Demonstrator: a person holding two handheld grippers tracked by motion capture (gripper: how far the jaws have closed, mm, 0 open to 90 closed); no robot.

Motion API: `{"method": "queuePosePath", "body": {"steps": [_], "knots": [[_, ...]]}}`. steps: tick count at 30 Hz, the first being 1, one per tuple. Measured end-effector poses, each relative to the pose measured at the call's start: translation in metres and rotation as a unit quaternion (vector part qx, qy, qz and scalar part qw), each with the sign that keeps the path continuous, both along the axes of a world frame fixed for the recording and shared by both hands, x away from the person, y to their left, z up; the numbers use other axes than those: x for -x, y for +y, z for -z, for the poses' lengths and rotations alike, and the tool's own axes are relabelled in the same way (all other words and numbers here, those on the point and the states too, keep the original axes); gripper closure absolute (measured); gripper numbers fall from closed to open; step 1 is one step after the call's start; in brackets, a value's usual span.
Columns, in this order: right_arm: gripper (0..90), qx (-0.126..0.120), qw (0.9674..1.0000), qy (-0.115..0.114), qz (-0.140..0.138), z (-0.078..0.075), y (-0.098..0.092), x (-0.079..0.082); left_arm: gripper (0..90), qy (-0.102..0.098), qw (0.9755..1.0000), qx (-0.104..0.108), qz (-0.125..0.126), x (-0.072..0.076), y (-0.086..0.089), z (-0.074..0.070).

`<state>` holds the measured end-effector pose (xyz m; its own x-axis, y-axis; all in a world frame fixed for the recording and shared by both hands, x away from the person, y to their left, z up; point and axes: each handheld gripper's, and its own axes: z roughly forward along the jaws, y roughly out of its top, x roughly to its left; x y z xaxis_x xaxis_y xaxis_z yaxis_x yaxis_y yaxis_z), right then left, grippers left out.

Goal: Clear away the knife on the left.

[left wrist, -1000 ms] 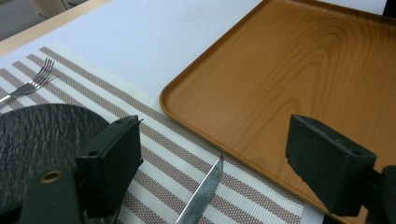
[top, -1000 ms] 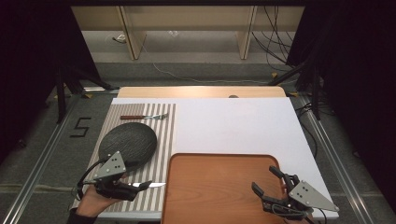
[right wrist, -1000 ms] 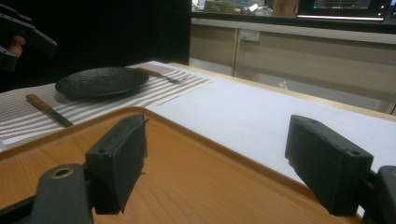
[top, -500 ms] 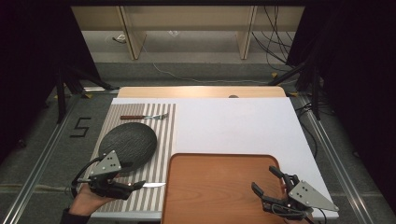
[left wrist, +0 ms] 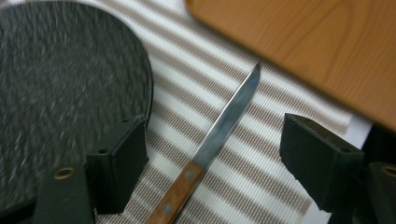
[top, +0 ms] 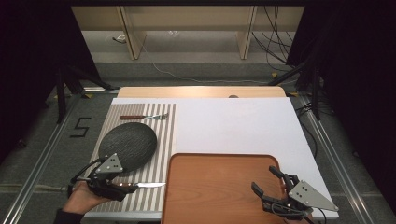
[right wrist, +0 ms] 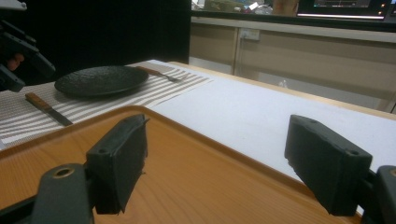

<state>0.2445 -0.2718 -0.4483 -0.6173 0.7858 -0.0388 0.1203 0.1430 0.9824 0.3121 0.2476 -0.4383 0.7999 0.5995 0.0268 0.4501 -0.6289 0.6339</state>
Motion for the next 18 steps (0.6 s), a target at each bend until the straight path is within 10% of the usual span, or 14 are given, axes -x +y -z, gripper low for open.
{"method": "queuePosePath", "body": {"steps": [18], "knots": [[22.3, 0.002, 1.0, -0.001, 0.0, 0.0, 0.0, 0.0, 29.1, 0.034, 0.9964, -0.077, -0.008, -0.007, 0.004, 0.016]]}}
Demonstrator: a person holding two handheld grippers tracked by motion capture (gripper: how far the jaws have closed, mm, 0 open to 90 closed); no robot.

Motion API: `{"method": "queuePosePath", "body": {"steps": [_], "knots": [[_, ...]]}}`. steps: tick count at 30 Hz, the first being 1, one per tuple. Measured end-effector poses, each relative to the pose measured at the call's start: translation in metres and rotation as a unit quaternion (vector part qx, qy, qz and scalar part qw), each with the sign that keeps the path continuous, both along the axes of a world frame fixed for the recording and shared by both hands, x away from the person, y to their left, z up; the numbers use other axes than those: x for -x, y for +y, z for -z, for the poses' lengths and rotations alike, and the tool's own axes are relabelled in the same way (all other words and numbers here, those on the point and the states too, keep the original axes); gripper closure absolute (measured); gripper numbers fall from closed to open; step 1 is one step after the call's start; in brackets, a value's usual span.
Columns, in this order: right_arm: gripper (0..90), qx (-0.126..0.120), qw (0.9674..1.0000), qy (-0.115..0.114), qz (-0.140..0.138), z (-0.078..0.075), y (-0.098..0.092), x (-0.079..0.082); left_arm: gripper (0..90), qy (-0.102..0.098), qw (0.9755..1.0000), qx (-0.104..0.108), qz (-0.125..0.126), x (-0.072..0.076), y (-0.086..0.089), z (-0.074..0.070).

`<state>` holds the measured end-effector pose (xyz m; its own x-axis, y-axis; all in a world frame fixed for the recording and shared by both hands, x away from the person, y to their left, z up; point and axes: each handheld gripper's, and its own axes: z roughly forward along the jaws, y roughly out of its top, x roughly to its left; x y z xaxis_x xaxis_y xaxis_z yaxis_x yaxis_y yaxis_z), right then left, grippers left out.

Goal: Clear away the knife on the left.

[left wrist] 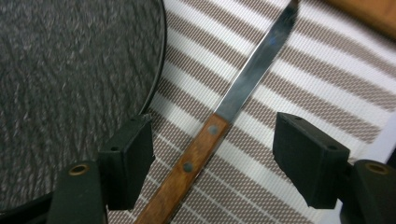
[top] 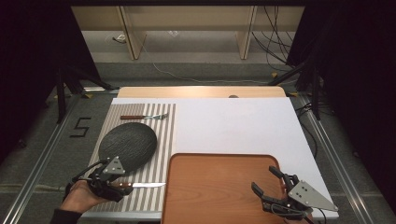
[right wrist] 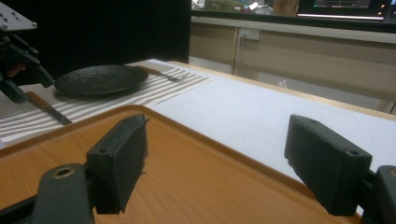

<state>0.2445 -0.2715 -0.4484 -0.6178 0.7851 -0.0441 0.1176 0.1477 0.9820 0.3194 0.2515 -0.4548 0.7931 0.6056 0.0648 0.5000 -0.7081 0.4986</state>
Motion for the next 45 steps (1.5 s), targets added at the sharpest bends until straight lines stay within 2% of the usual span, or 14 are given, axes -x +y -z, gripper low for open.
{"method": "queuePosePath", "body": {"steps": [4, 11, 13, 16, 20, 24, 28, 31, 35, 40, 45], "knots": [[22.3, 0.0, 1.0, 0.0, 0.0, 0.0, 0.0, 0.0, 31.5, 0.011, 0.9996, -0.025, 0.005, -0.004, -0.003, 0.004], [22.4, 0.0, 1.0, 0.002, 0.001, 0.0, 0.0, 0.0, 38.8, 0.017, 0.9986, -0.047, 0.015, -0.006, -0.004, 0.005], [22.4, 0.0, 1.0, 0.001, 0.0, 0.0, 0.001, 0.0, 40.6, 0.022, 0.9985, -0.048, 0.014, -0.007, -0.004, 0.004], [22.4, 0.002, 1.0, 0.001, -0.001, 0.0, 0.001, 0.0, 42.1, 0.03, 0.9983, -0.05, 0.001, -0.008, -0.003, 0.004], [22.4, 0.003, 1.0, 0.001, -0.001, 0.001, 0.001, 0.0, 45.1, 0.034, 0.9977, -0.059, 0.003, -0.01, -0.005, 0.006], [22.4, 0.002, 1.0, -0.001, -0.003, 0.0, 0.001, 0.0, 45.9, 0.047, 0.9972, -0.057, 0.0, -0.012, -0.007, 0.009], [22.5, 0.002, 1.0, -0.001, -0.003, 0.0, 0.001, 0.0, 50.2, 0.053, 0.9961, -0.07, -0.002, -0.014, -0.009, 0.012], [22.6, 0.002, 1.0, -0.001, -0.003, 0.0, 0.001, 0.0, 53.5, 0.061, 0.996, -0.065, -0.007, -0.014, -0.009, 0.012], [22.6, 0.002, 1.0, -0.002, -0.005, 0.0, 0.001, 0.0, 57.0, 0.059, 0.9956, -0.072, -0.011, -0.014, -0.009, 0.011], [22.8, 0.005, 1.0, -0.001, -0.006, 0.0, 0.001, 0.0, 63.0, 0.063, 0.9948, -0.08, -0.007, -0.013, -0.013, 0.011], [23.2, 0.007, 1.0, -0.001, -0.003, 0.001, 0.002, 0.0, 67.4, 0.071, 0.9936, -0.086, -0.014, -0.012, -0.017, 0.01]]}}
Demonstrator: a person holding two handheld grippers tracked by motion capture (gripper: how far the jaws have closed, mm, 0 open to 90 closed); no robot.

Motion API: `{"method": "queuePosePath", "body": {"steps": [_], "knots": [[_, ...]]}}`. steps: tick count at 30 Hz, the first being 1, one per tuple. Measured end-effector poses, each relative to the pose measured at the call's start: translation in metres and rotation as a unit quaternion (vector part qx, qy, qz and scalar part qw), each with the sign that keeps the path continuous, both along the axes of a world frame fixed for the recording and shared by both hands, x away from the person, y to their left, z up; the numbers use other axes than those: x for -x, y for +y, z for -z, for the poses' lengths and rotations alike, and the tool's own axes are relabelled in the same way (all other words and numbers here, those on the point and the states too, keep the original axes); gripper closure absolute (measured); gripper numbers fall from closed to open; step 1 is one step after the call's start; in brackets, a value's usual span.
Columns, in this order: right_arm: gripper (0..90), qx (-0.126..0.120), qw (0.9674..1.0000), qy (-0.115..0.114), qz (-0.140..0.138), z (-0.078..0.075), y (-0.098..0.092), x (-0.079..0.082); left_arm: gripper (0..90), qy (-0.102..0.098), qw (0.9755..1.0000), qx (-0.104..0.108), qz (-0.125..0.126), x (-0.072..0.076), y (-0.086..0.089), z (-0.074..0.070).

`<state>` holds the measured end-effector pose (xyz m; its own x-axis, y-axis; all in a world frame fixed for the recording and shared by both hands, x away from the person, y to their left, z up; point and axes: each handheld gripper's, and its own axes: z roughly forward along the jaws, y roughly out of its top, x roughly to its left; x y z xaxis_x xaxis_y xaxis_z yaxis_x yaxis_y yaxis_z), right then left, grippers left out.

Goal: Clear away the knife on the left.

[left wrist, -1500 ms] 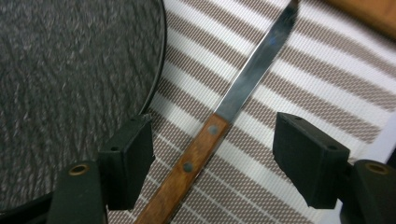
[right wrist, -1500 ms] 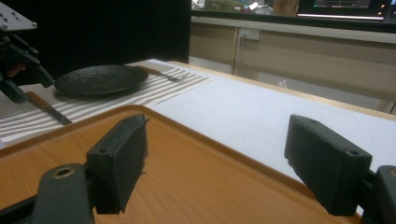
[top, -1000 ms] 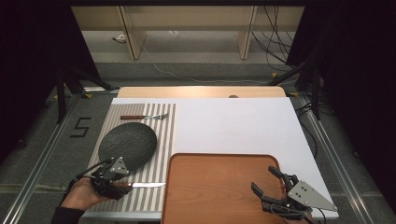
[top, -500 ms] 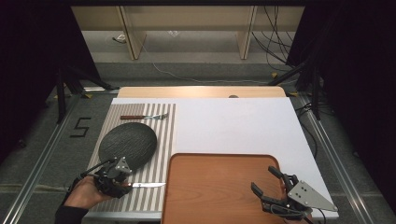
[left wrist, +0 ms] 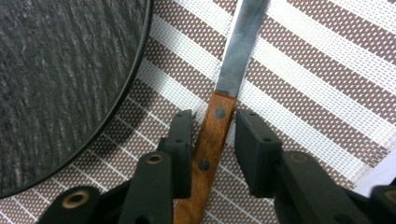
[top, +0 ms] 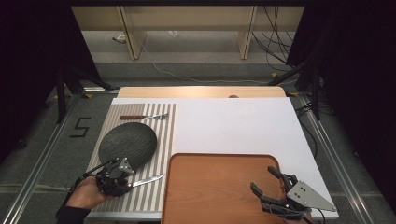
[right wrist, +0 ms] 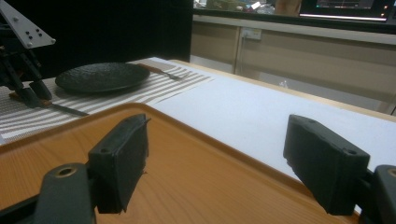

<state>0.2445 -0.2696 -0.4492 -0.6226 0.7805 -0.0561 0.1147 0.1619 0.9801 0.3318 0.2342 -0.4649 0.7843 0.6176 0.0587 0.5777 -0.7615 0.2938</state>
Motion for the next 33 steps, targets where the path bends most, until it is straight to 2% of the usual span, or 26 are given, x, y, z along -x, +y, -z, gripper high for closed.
{"method": "queuePosePath", "body": {"steps": [6, 10, 14, 18, 20, 22, 24, 27, 31, 33], "knots": [[23.2, -0.002, 1.0, 0.001, 0.0, 0.0, 0.0, 0.0, 74.4, 0.013, 0.9999, 0.001, -0.006, 0.0, -0.002, 0.0], [23.2, -0.001, 1.0, 0.001, 0.0, 0.0, 0.001, 0.0, 75.7, 0.013, 0.9999, 0.005, -0.007, 0.0, -0.001, 0.0], [23.2, -0.001, 1.0, 0.001, 0.0, 0.0, 0.001, 0.0, 76.6, -0.004, 0.9999, 0.0, 0.015, 0.003, -0.001, 0.0], [23.2, -0.002, 1.0, -0.001, 0.001, 0.0, 0.0, 0.0, 76.9, -0.003, 0.9998, 0.01, 0.017, 0.003, 0.001, 0.0], [23.2, -0.002, 1.0, -0.001, 0.001, 0.0, -0.001, 0.0, 77.0, -0.011, 0.9997, 0.017, 0.016, 0.003, 0.004, -0.002], [23.2, -0.002, 1.0, -0.003, 0.002, -0.001, -0.001, 0.0, 77.0, -0.02, 0.9994, 0.029, 0.005, 0.003, 0.008, -0.006], [23.2, -0.002, 1.0, -0.002, 0.002, 0.0, -0.001, 0.0, 77.0, -0.029, 0.9981, 0.054, -0.005, 0.005, 0.012, -0.011], [23.2, -0.001, 1.0, -0.002, 0.001, 0.0, 0.0, 0.0, 77.0, -0.046, 0.994, 0.097, -0.02, 0.007, 0.016, -0.021], [23.2, -0.001, 1.0, -0.003, 0.001, -0.001, -0.001, 0.0, 77.0, -0.058, 0.9889, 0.135, -0.019, 0.011, 0.016, -0.029], [23.2, -0.003, 1.0, -0.003, 0.002, -0.001, -0.001, 0.0, 76.9, -0.06, 0.9873, 0.146, -0.016, 0.013, 0.014, -0.031]]}}
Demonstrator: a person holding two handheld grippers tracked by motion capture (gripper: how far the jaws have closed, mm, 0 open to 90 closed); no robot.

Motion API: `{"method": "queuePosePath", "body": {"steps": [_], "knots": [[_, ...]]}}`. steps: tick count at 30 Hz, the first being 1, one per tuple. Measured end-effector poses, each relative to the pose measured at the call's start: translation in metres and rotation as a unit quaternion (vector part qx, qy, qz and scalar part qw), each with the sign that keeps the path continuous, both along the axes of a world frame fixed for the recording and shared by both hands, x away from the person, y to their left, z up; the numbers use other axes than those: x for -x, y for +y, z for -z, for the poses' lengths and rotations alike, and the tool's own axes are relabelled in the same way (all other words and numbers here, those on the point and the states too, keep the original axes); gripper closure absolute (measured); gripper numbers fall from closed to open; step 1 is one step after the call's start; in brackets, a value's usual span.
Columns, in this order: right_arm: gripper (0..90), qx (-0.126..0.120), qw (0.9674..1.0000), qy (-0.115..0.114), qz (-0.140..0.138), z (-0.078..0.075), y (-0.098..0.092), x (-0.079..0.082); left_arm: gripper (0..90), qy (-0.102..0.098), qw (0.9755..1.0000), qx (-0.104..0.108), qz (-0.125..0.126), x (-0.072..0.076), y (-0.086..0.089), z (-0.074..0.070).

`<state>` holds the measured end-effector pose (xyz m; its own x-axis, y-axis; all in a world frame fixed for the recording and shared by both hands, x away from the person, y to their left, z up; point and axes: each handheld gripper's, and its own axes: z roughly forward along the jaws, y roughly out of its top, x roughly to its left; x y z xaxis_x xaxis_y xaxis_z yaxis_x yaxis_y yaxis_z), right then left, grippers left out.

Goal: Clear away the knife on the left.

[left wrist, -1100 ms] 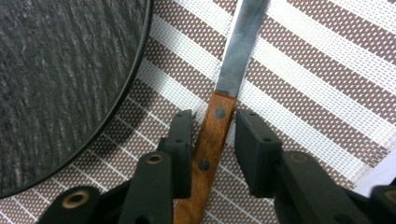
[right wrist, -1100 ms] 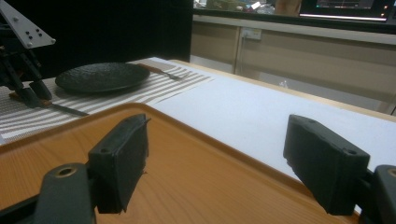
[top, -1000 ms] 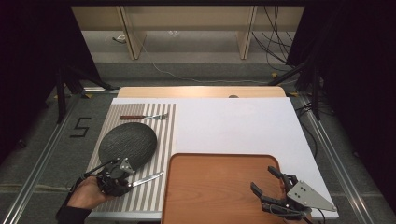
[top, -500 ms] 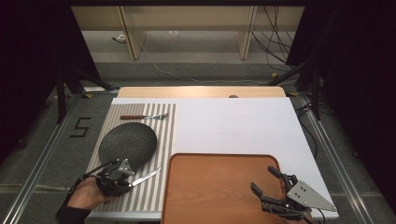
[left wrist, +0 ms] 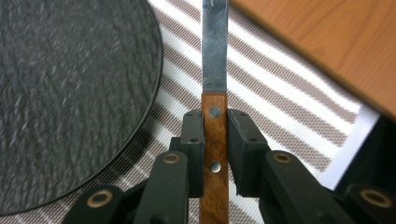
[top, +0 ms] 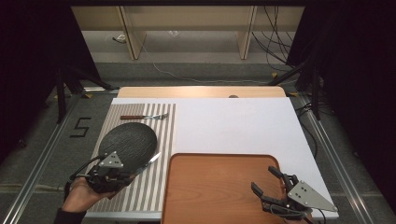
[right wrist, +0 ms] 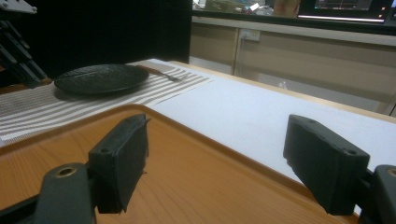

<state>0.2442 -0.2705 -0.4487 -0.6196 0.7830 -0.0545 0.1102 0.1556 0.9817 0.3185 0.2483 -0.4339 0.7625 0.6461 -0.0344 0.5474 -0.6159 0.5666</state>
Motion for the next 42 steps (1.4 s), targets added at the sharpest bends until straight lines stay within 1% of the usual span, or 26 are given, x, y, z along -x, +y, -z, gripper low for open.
{"method": "queuePosePath", "body": {"steps": [3, 6, 9, 11, 13, 15, 16, 17, 18, 21, 24, 28, 30, 31, 33, 34, 36, 38, 42], "knots": [[23.2, 0.0, 1.0, 0.0, 0.0, 0.0, 0.0, 0.0, 77.0, -0.011, 0.9999, 0.005, -0.006, 0.003, -0.002, -0.003], [23.2, 0.002, 1.0, -0.001, 0.001, 0.0, 0.0, 0.0, 77.0, -0.022, 0.9994, 0.026, -0.008, 0.009, -0.003, -0.009], [23.2, 0.002, 1.0, 0.001, 0.001, 0.0, 0.0, 0.0, 76.9, -0.033, 0.9988, 0.033, -0.01, 0.013, -0.005, -0.014], [23.2, 0.002, 1.0, 0.0, 0.001, 0.0, 0.0, 0.0, 77.0, -0.039, 0.9981, 0.047, -0.012, 0.014, -0.006, -0.016], [23.2, 0.001, 1.0, 0.0, 0.001, 0.0, 0.0, 0.0, 77.0, -0.044, 0.9973, 0.058, -0.007, 0.016, -0.009, -0.017], [23.3, 0.002, 1.0, 0.0, 0.002, 0.0, 0.0, 0.0, 77.0, -0.051, 0.9969, 0.06, 0.008, 0.017, -0.012, -0.017], [23.3, 0.002, 1.0, 0.0, 0.002, 0.0, 0.0, 0.0, 77.0, -0.054, 0.9968, 0.058, 0.009, 0.018, -0.014, -0.017], [23.3, 0.002, 1.0, 0.0, 0.001, 0.0, 0.0, 0.0, 77.0, -0.055, 0.997, 0.054, 0.005, 0.018, -0.016, -0.017], [23.3, 0.001, 1.0, 0.0, 0.001, 0.0, 0.0, 0.0, 76.9, -0.056, 0.9971, 0.052, 0.006, 0.018, -0.018, -0.016], [23.3, 0.001, 1.0, 0.0, 0.001, 0.0, 0.0, 0.0, 77.0, -0.056, 0.9963, 0.064, 0.01, 0.018, -0.02, -0.016], [23.3, 0.0, 1.0, 0.001, 0.002, 0.0, 0.0, 0.0, 77.0, -0.059, 0.9964, 0.059, 0.014, 0.019, -0.027, -0.014], [23.3, 0.0, 1.0, 0.0, 0.001, 0.0, 0.0, 0.0, 77.0, -0.054, 0.9958, 0.069, 0.025, 0.02, -0.038, -0.013], [23.3, 0.0, 1.0, 0.0, 0.001, 0.0, 0.0, 0.0, 77.0, -0.055, 0.9955, 0.072, 0.027, 0.021, -0.042, -0.012], [23.3, 0.0, 1.0, 0.0, 0.002, 0.0, 0.0, 0.0, 77.0, -0.05, 0.9954, 0.075, 0.032, 0.022, -0.045, -0.011], [23.3, 0.0, 1.0, 0.0, 0.001, 0.0, 0.0, 0.0, 76.9, -0.047, 0.9951, 0.078, 0.038, 0.022, -0.049, -0.011], [23.3, 0.0, 1.0, 0.0, 0.001, 0.0, 0.0, 0.0, 77.0, -0.043, 0.995, 0.081, 0.04, 0.022, -0.051, -0.011], [23.3, 0.0, 1.0, 0.002, 0.001, 0.0, 0.0, 0.0, 77.0, -0.041, 0.9946, 0.087, 0.041, 0.023, -0.054, -0.01], [23.3, 0.0, 1.0, 0.002, 0.001, 0.0, 0.0, 0.0, 77.0, -0.048, 0.9938, 0.092, 0.04, 0.024, -0.058, -0.011], [23.4, 0.003, 1.0, 0.0, 0.001, 0.001, 0.0, 0.0, 77.0, -0.051, 0.9925, 0.099, 0.051, 0.028, -0.068, -0.012]]}}
